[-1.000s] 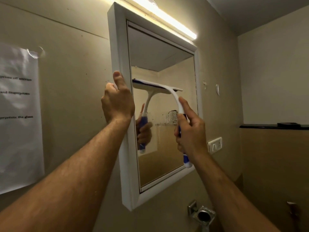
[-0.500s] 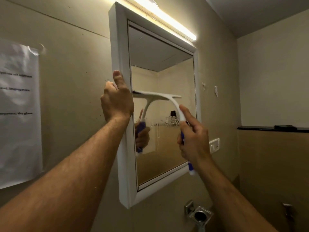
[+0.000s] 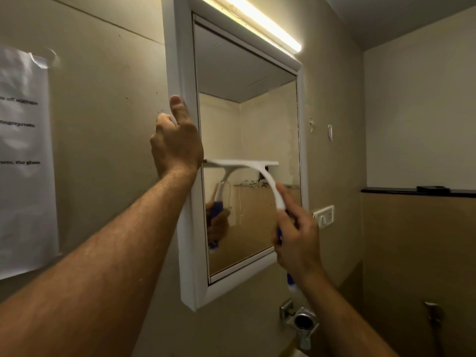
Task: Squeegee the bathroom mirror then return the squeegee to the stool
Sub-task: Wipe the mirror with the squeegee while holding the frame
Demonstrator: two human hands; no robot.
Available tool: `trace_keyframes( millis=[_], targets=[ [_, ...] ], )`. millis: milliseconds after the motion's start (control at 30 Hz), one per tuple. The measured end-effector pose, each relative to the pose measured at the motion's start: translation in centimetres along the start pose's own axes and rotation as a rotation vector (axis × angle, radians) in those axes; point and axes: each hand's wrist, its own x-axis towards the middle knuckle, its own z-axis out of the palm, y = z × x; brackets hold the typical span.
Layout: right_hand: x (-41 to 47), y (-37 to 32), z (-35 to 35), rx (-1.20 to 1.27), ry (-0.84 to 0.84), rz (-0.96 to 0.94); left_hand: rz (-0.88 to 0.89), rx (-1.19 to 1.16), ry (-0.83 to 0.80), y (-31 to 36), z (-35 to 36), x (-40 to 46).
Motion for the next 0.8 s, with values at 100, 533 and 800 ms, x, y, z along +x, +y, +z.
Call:
trace_keyframes(
  millis=[100, 533, 800],
  targets=[
    [3.8, -3.3, 1.6, 0.051, 0.015, -0.033, -0.004, -0.006, -0.010, 0.1, -0.1, 0.0],
    [6.8, -5.4, 3.6, 0.043, 0.075, -0.119, 0.016, -0.016, -0.013, 0.1, -0.3, -0.2],
    [11.7, -9.6, 3.5, 0.028, 0.054, -0.156, 0.018, -0.024, -0.029, 0.1, -0.4, -0.1]
  ],
)
